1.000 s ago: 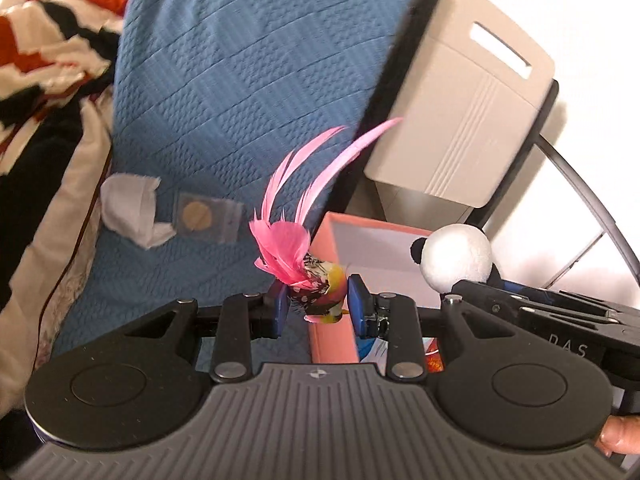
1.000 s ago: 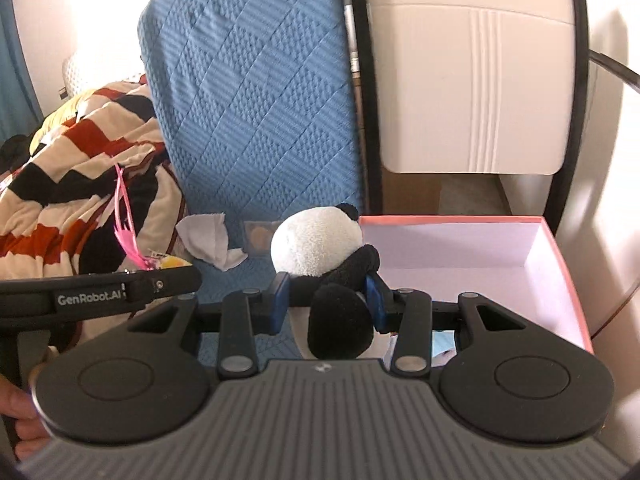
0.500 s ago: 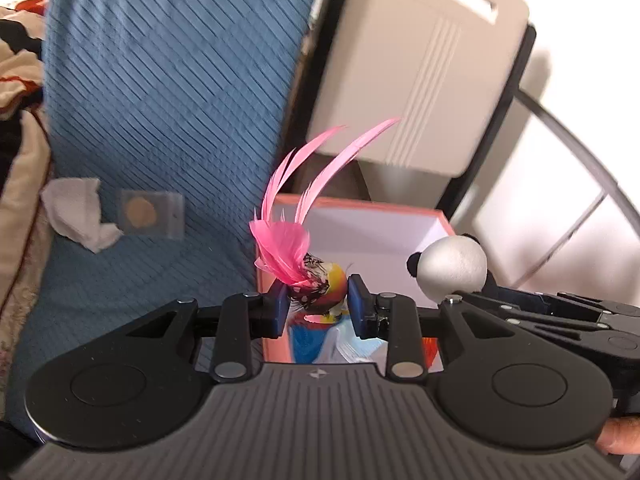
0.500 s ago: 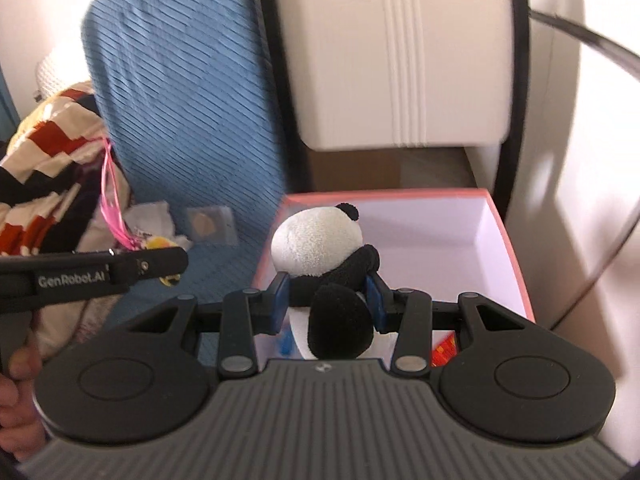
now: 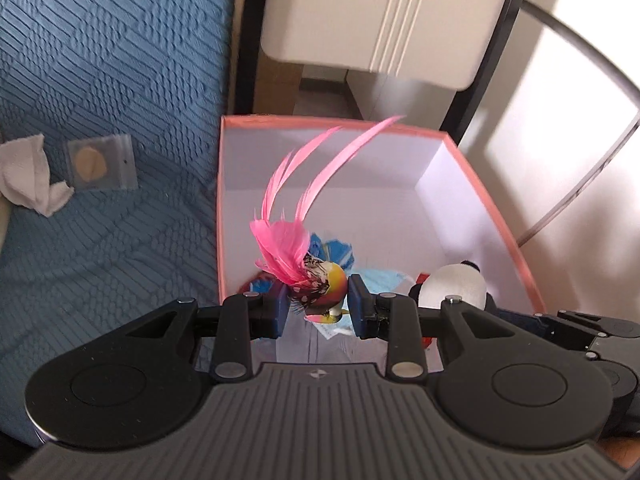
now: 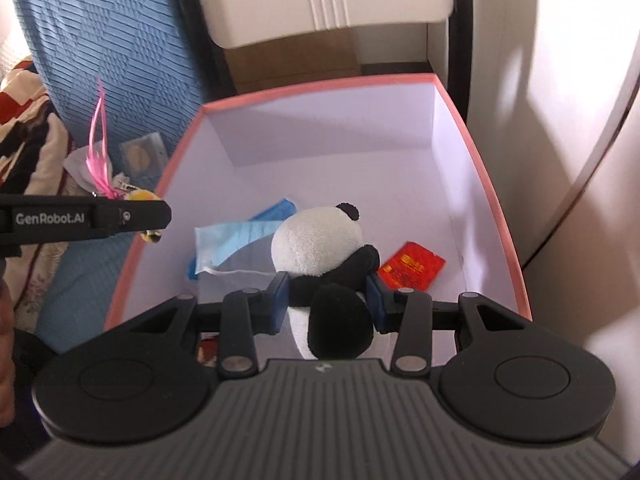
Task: Organize soft objects
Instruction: 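Open the left tool to drop the feathered toy while the right tool releases the panda, then withdraw both tools up and away from the pink box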
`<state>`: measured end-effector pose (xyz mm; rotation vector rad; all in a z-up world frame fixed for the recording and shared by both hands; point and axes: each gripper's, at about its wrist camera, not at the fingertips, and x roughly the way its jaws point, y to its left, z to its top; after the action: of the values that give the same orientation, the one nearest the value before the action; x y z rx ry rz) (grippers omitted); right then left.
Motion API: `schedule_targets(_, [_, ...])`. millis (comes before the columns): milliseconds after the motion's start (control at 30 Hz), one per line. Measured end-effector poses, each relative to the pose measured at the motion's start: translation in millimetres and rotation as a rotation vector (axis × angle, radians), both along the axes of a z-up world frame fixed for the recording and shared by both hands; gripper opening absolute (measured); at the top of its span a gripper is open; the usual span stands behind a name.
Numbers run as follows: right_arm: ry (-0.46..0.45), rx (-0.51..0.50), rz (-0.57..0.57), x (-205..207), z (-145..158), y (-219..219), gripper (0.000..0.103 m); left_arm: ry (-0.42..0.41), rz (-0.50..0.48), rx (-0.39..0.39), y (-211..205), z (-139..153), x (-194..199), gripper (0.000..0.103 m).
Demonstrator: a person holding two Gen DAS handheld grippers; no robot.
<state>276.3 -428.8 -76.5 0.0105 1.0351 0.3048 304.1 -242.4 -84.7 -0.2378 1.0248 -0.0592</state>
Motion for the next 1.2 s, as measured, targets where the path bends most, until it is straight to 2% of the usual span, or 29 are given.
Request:
schedule_targets(300, [0.027, 0.002, -0.031, 6.3, -19.6, -16.1, 0.046, 0.040, -0.030, 0.013, -15.8, -21.8, 6.5, 0.036])
schedule_targets(400, [0.052, 0.013, -0.038, 11.2, -24.0, -17.0, 0.046, 0.049, -0.024, -0.003, -14.2, -22.6, 8.3, 0.040])
schedule_targets(467, [0.058, 0.024, -0.034, 12.0, -22.7, -16.4, 0.059, 0.057, -0.018, 0.008, -13.2, -21.8, 9.5, 0.049])
schedule_targets(533, [0.042, 0.018, -0.039, 10.8, -18.6, -15.4, 0.064, 0.041, -0.007, 0.008, -10.8, -17.8, 7.5, 0.052])
schedule_targets(700, [0.001, 0.060, -0.061, 5.0, 2.5, -15.4, 0.064, -0.010, 0.012, 0.004, -3.9, 1.6, -3.0, 0.052])
schedule_targets(867, [-0.077, 0.078, -0.076, -5.8, 34.8, -15.2, 0.064, -0.056, 0.045, 0.006, 9.5, 26.5, -18.3, 0.052])
schedule_targets(1200, [-0.169, 0.105, -0.023, -39.5, 82.8, 4.4, 0.064, -0.162, 0.100, 0.026, 37.6, 70.8, -59.9, 0.052])
